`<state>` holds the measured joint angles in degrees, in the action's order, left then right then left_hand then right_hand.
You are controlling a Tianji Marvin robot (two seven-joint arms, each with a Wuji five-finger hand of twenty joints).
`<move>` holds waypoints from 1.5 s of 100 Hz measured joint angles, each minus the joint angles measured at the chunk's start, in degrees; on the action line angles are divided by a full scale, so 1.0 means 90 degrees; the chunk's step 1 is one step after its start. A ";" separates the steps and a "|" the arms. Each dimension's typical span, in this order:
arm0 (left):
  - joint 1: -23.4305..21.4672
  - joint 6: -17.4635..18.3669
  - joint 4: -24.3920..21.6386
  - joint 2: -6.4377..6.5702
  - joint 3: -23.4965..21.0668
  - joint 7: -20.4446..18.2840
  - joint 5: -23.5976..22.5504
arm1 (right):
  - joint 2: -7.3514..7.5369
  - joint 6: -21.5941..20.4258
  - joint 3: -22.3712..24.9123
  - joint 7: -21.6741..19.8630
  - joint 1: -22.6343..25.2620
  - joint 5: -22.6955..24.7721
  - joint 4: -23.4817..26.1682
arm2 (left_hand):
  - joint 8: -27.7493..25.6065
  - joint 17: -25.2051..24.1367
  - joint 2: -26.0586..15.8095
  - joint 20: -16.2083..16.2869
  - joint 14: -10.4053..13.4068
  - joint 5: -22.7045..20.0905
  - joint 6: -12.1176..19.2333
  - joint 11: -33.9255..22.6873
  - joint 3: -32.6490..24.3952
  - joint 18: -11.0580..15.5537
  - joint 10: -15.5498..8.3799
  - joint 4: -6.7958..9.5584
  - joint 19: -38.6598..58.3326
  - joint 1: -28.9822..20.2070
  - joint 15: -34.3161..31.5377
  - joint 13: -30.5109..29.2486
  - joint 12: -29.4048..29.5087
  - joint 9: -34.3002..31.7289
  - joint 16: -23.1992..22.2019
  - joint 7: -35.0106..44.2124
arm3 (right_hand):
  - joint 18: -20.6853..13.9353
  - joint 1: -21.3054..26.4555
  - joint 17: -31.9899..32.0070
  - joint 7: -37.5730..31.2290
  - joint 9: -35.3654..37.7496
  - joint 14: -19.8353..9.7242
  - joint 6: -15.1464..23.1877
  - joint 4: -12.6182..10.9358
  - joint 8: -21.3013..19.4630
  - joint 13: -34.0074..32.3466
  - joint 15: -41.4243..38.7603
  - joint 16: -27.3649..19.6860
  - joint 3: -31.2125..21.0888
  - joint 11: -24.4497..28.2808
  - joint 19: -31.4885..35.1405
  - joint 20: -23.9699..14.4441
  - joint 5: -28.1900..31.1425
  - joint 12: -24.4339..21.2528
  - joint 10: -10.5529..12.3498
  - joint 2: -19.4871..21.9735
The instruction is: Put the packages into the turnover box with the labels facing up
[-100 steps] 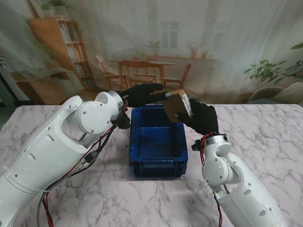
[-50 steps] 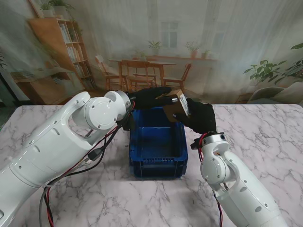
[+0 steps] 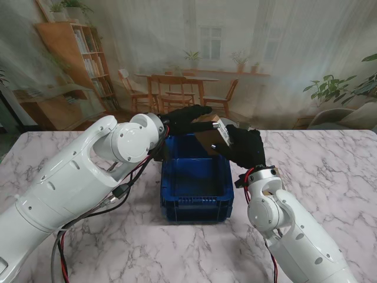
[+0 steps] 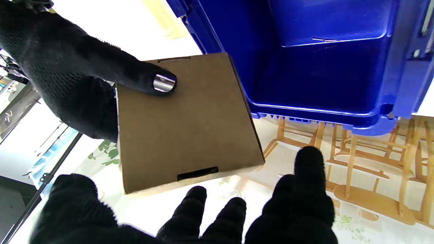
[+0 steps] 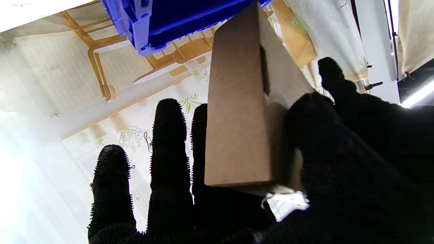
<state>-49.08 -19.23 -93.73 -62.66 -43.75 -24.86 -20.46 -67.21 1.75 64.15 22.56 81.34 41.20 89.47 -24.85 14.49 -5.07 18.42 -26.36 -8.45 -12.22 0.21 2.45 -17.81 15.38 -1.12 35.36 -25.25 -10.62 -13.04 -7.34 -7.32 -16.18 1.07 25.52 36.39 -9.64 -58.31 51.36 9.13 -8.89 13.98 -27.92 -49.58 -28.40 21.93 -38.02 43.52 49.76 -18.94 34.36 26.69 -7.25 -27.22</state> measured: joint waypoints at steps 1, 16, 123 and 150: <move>0.0005 0.0001 0.0008 -0.0003 0.0008 0.0006 0.0001 | 0.0000 0.0000 -0.0006 -0.0003 -0.0002 -0.0002 0.0000 | 0.0000 0.0000 0.0000 0.0000 0.0000 0.0000 0.0004 0.0000 0.0000 -0.0031 0.0000 0.0000 0.0000 0.0000 0.0000 0.0000 0.0021 0.0000 0.0000 0.0000 | 0.0000 0.0000 0.0000 0.0000 0.0000 0.0000 0.0000 0.0000 0.0000 0.0000 0.0000 0.0000 0.0000 0.0000 -0.0001 0.0000 0.0000 0.0000 0.0000 0.0000; 0.0064 0.0004 0.0074 -0.0034 0.0149 0.0076 0.0122 | -0.0005 0.0014 -0.0106 -0.0008 -0.0068 -0.0087 -0.0018 | 0.0019 0.0030 0.0073 0.0000 0.0121 -0.0004 0.0071 -0.0008 0.0012 -0.0109 -0.0085 0.0000 -0.0001 -0.0014 0.0001 -0.0061 -0.0071 0.0000 -0.0035 0.0000 | 0.0000 0.0000 0.0012 0.0000 0.0003 -0.0001 0.0006 0.0000 0.0000 0.0000 0.0000 0.0000 0.0000 -0.0002 -0.0050 0.0002 0.0000 0.0000 0.0002 0.0000; 0.0051 -0.0262 0.0274 -0.0355 0.0284 0.0929 0.0232 | 0.0028 -0.0233 -0.0231 -0.0035 -0.0098 0.0022 -0.0123 | -0.1943 0.0888 0.1506 0.1026 -0.0365 -0.2019 0.0216 -0.1249 -0.0068 -0.0741 0.0002 0.0316 0.2253 -0.2479 -0.0416 -0.1012 -0.3515 -0.2212 -0.2937 0.1474 | 0.0007 -0.0021 0.0137 -0.0082 0.0034 -0.0053 0.0001 0.0091 -0.0085 0.0003 0.0000 0.0000 0.0264 -0.0079 -0.0405 0.0149 0.0157 0.0000 0.0004 -0.0062; -0.0049 -0.0418 0.0247 -0.0346 0.0111 0.0820 0.0479 | 0.0028 -0.0230 -0.0208 0.0006 -0.0080 0.0112 -0.0086 | -0.1645 0.0956 0.0961 0.1423 -0.0338 -0.1858 0.0382 -0.1124 0.0160 -0.0634 -0.0004 -0.0016 0.2973 -0.2141 -0.0558 -0.1012 -0.3132 -0.2014 -0.3074 0.1162 | 0.0008 -0.0021 0.0137 -0.0085 0.0039 -0.0057 0.0001 0.0091 -0.0109 0.0004 0.0000 0.0000 0.0247 -0.0081 -0.0414 0.0151 0.0157 0.0041 0.0004 -0.0062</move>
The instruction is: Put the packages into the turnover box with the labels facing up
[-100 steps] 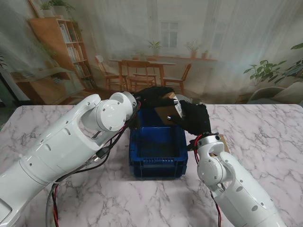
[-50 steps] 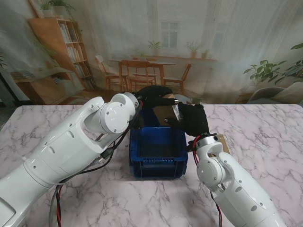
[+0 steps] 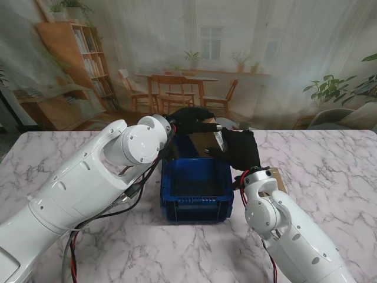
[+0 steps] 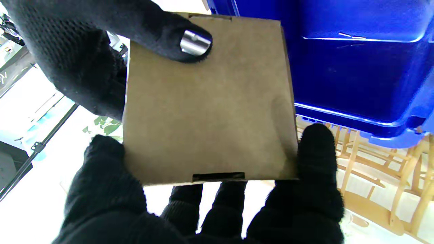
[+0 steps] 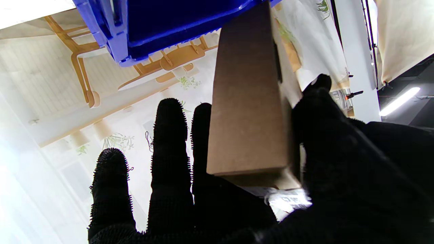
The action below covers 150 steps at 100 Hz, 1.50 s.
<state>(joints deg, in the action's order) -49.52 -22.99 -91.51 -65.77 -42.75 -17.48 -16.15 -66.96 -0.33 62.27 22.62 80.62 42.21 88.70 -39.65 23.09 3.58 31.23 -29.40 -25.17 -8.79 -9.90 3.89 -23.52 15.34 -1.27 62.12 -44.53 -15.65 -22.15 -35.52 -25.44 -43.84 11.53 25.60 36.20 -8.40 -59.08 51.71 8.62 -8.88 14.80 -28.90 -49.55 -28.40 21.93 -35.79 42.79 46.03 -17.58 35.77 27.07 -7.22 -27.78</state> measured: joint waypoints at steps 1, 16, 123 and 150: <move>-0.0003 -0.0001 -0.0002 0.0002 -0.0004 -0.0010 -0.0002 | 0.0000 0.0000 0.0001 0.0005 0.0000 0.0007 0.0001 | 0.0081 0.0000 -0.0004 0.0000 0.0024 0.0000 0.0001 0.0079 -0.0015 0.0006 -0.0004 0.0000 0.0001 0.0060 0.0000 0.0000 0.0113 0.0067 0.0078 -0.0032 | 0.0000 0.0000 0.0000 0.0000 0.0000 0.0000 0.0000 -0.0002 0.0000 0.0000 0.0000 0.0000 -0.0002 0.0000 0.0000 0.0000 0.0000 0.0000 0.0000 0.0000; -0.0030 -0.0013 -0.0037 0.0043 -0.0087 -0.0141 -0.0018 | 0.0004 -0.0019 -0.0010 0.0072 -0.0014 0.0137 0.0004 | 0.0882 -0.0307 -0.0407 -0.0386 0.0396 0.0312 0.0033 0.0737 -0.0170 -0.0181 -0.0149 0.0000 -0.0705 0.0471 0.0266 0.0084 0.1688 0.0787 0.1534 -0.0420 | 0.0000 0.0000 0.0000 0.0000 0.0000 -0.0002 0.0004 -0.0003 0.0000 0.0000 0.0000 0.0000 -0.0003 0.0000 0.0000 0.0000 0.0000 0.0003 0.0000 0.0000; -0.0107 -0.0054 0.0081 -0.0084 -0.0231 0.0126 0.0674 | 0.0011 -0.0094 -0.0046 0.0198 -0.0056 0.0238 -0.0039 | -0.2170 -0.0282 0.1086 0.0075 0.0954 0.0888 0.0101 -0.1388 -0.1104 -0.1415 -0.0139 0.0996 -0.1313 -0.0080 -0.1055 -0.0245 -0.2052 0.0118 -0.1613 0.1335 | 0.0001 0.0003 0.0002 0.0000 0.0000 -0.0011 0.0233 -0.0010 0.0000 0.0065 -0.0003 0.0000 -0.0008 -0.0003 -0.0042 0.0000 -0.0025 0.0004 0.0104 0.0007; -0.0326 0.0168 -0.0051 -0.0018 -0.0460 -0.0034 0.0676 | 0.0005 -0.0068 -0.0033 0.0225 -0.0025 0.0253 -0.0002 | -0.0176 -0.0257 0.0656 0.0078 0.0953 0.0556 0.0097 -0.0383 -0.0264 -0.1447 -0.0139 0.0272 -0.1313 -0.0445 -0.0842 -0.0329 -0.0107 0.0042 -0.0454 0.0177 | 0.0001 0.0003 0.0010 0.0000 0.0000 -0.0012 0.0333 -0.0010 0.0014 0.0132 -0.0003 0.0000 -0.0008 -0.0005 -0.0054 0.0000 -0.0038 0.0004 0.0162 0.0007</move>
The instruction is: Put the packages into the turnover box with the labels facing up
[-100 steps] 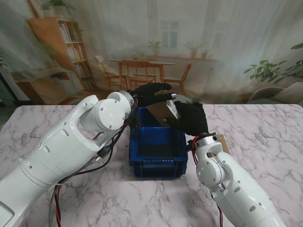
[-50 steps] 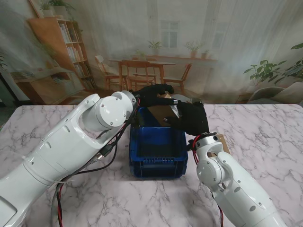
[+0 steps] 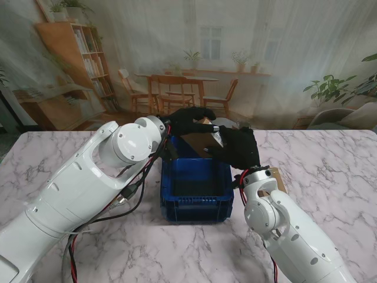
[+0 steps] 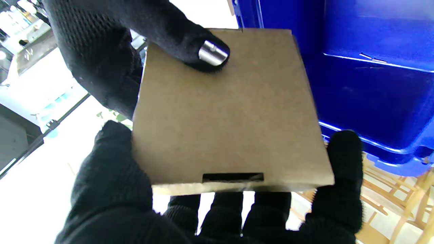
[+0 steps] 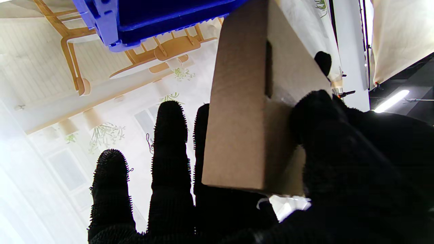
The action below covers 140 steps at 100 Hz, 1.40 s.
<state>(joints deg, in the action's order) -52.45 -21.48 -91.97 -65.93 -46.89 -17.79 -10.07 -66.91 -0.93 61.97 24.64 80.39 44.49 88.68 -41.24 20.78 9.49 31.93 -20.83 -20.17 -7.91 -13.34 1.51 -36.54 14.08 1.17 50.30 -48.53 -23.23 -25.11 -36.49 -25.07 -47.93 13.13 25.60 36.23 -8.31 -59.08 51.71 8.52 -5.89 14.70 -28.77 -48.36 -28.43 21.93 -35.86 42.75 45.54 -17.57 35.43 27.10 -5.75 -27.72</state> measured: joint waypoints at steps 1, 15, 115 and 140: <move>-0.0002 0.0027 0.0000 0.0007 -0.0008 -0.0028 -0.0004 | 0.0000 0.0002 0.0001 0.0000 0.0002 0.0000 0.0003 | 0.0095 0.0000 0.0000 0.0000 0.0000 -0.0024 -0.0002 0.0090 0.0000 0.0014 0.0000 -0.0003 0.0000 0.0000 0.0046 0.0000 0.0101 0.0000 0.0128 -0.0065 | 0.0000 0.0000 0.0000 0.0000 0.0000 0.0000 0.0000 0.0000 0.0000 0.0000 0.0000 0.0000 0.0000 0.0000 0.0000 0.0000 -0.0001 0.0000 0.0000 -0.0002; -0.0010 0.0396 0.0011 0.0130 -0.0135 -0.0513 0.0000 | 0.0000 0.0065 0.0020 -0.0020 0.0034 -0.0024 0.0043 | 0.0783 0.0000 -0.0012 -0.0170 0.0066 -0.0035 -0.0006 0.0771 0.0008 0.0303 -0.0011 -0.0141 0.0003 0.0122 0.0489 -0.0001 0.1183 0.0013 0.0856 -0.0468 | 0.0001 0.0000 0.0002 0.0013 0.0000 -0.0001 0.0245 0.0000 0.0008 0.0000 0.0000 0.0000 0.0000 0.0000 -0.0010 0.0001 -0.0065 0.0000 0.0006 -0.0077; 0.0046 0.1233 0.0298 0.0192 -0.0095 -0.0190 -0.0180 | -0.0016 0.0173 0.0144 -0.0216 0.0153 -0.0309 0.0132 | -0.1209 0.0928 0.1129 -0.0318 0.0577 -0.1024 0.0615 0.0623 -0.0135 0.1433 -0.0880 -0.0218 0.1171 -0.1818 0.0438 -0.1538 -0.2032 -0.2473 0.0468 0.1995 | 0.0001 -0.0202 0.0162 0.0274 -0.0617 -0.0001 0.0390 -0.0083 0.0494 0.0375 0.0129 0.0000 -0.0188 -0.0101 -0.0195 0.0003 -0.0548 -0.0015 -0.0023 0.0059; -0.0445 0.2035 0.0158 0.0103 -0.0533 0.0215 -0.0746 | -0.0007 0.0169 0.0343 -0.0560 0.0450 -0.0603 0.0565 | -0.1027 0.0926 0.1140 -0.0224 0.0548 -0.1047 0.0612 0.0473 -0.0135 0.1624 -0.0895 -0.0272 0.1326 -0.1796 -0.0028 -0.1691 -0.2208 -0.2627 0.0211 0.2186 | 0.0001 -0.1162 0.0256 0.2177 -0.1754 0.0014 0.0211 -0.0832 0.0240 0.1057 0.0141 0.0004 -0.0663 -0.0237 -0.0287 -0.0251 -0.1343 -0.0195 -0.0241 0.0210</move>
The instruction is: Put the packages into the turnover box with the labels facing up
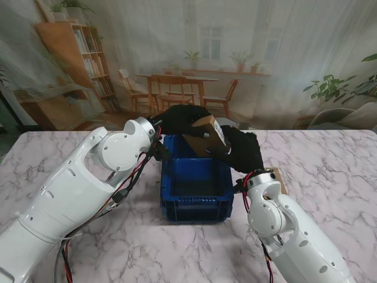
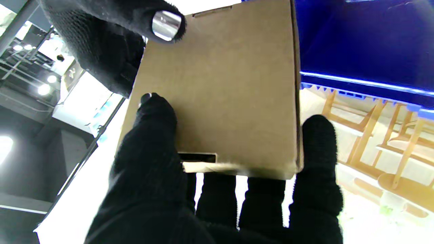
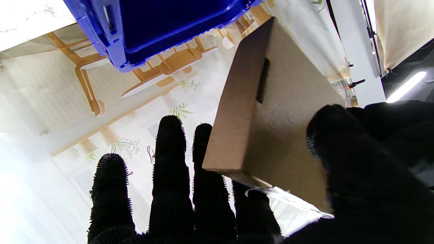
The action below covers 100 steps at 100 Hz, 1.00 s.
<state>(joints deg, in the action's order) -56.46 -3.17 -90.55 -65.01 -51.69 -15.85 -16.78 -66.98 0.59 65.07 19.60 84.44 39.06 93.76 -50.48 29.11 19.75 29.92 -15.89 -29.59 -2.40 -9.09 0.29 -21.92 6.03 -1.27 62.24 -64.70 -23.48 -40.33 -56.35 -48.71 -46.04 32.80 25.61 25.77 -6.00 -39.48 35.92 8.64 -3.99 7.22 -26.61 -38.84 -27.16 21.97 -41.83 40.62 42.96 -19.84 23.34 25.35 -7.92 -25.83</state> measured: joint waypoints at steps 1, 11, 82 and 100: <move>-0.0022 0.0031 -0.0011 0.0002 -0.0021 0.0009 -0.0004 | 0.0000 -0.0004 0.0007 -0.0003 0.0015 -0.0004 0.0017 | 0.0003 0.0000 0.0000 0.0000 0.0000 0.0000 -0.0003 -0.0006 0.0000 0.0000 0.0000 0.0000 0.0000 0.0000 -0.0004 -0.0003 0.0000 -0.0003 -0.0002 0.0003 | 0.0000 -0.0001 0.0002 0.0094 -0.0032 0.0000 0.0000 0.0000 0.0000 0.0043 0.0000 0.0000 0.0023 -0.0003 -0.0001 -0.0010 -0.0028 0.0010 -0.0003 0.0000; -0.0208 0.0357 -0.0096 0.0035 -0.0177 0.0136 -0.0107 | 0.0000 -0.0099 0.0120 -0.0094 0.0178 -0.0044 0.0179 | 0.0062 0.0000 0.0000 0.0000 0.0000 0.0000 -0.0008 -0.0025 0.0000 0.0013 -0.0002 0.0000 0.0001 0.0000 -0.0067 -0.0003 -0.0006 -0.0004 -0.0010 0.0033 | 0.0000 -0.0166 0.0067 0.0412 -0.0392 0.0003 -0.0004 -0.0001 0.0100 0.0255 0.0157 -0.0006 0.0180 -0.0158 -0.0039 -0.0037 -0.0239 -0.0104 -0.0015 -0.0002; -0.1095 0.2845 -0.0245 0.0172 -0.0837 0.1152 -0.1341 | 0.0118 -0.1009 0.1331 -0.0384 0.1025 0.0171 0.0343 | 0.0149 -0.0001 -0.0006 0.0000 0.0022 0.0104 -0.0009 -0.0073 0.0000 0.0111 -0.0075 0.0000 0.0002 0.0000 -0.0186 -0.0004 -0.0010 -0.0004 -0.0027 0.0244 | -0.0083 -0.0278 -0.0078 0.1564 -0.1781 0.0070 0.0436 -0.0001 0.0499 0.0643 0.0946 -0.0239 0.0368 -0.1056 0.0015 -0.0415 -0.1565 -0.0868 -0.0179 -0.0591; -0.1175 0.3095 -0.0204 0.0174 -0.0837 0.1406 -0.1418 | 0.0192 -0.1281 0.1602 -0.1303 0.1115 -0.0849 0.0352 | 0.0160 -0.0047 -0.0006 0.0000 0.0048 0.0108 -0.0009 -0.0074 0.0000 0.0158 -0.0117 0.0000 0.0002 0.0000 -0.0188 -0.0004 -0.0011 -0.0004 -0.0027 0.0247 | -0.0085 -0.0398 -0.0078 0.1337 -0.1870 0.0154 -0.0211 -0.0002 0.0463 0.0761 0.1106 -0.0300 0.0866 -0.1078 -0.0143 -0.0415 -0.1285 -0.0930 -0.0357 -0.0585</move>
<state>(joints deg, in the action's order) -67.03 24.69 -92.39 -63.44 -59.22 -3.20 -29.55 -65.25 -10.94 79.48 7.87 94.47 31.43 96.94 -49.04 28.68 19.69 29.92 -15.46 -28.61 -2.49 -9.76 0.29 -20.50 4.97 -1.27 62.25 -64.70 -25.17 -40.36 -56.45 -48.74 -46.28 35.03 24.85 22.19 -6.70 -27.45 19.09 10.03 -5.89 7.20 -22.44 -31.99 -17.21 19.27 -34.03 30.92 41.68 -23.57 11.78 16.98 -11.14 -31.09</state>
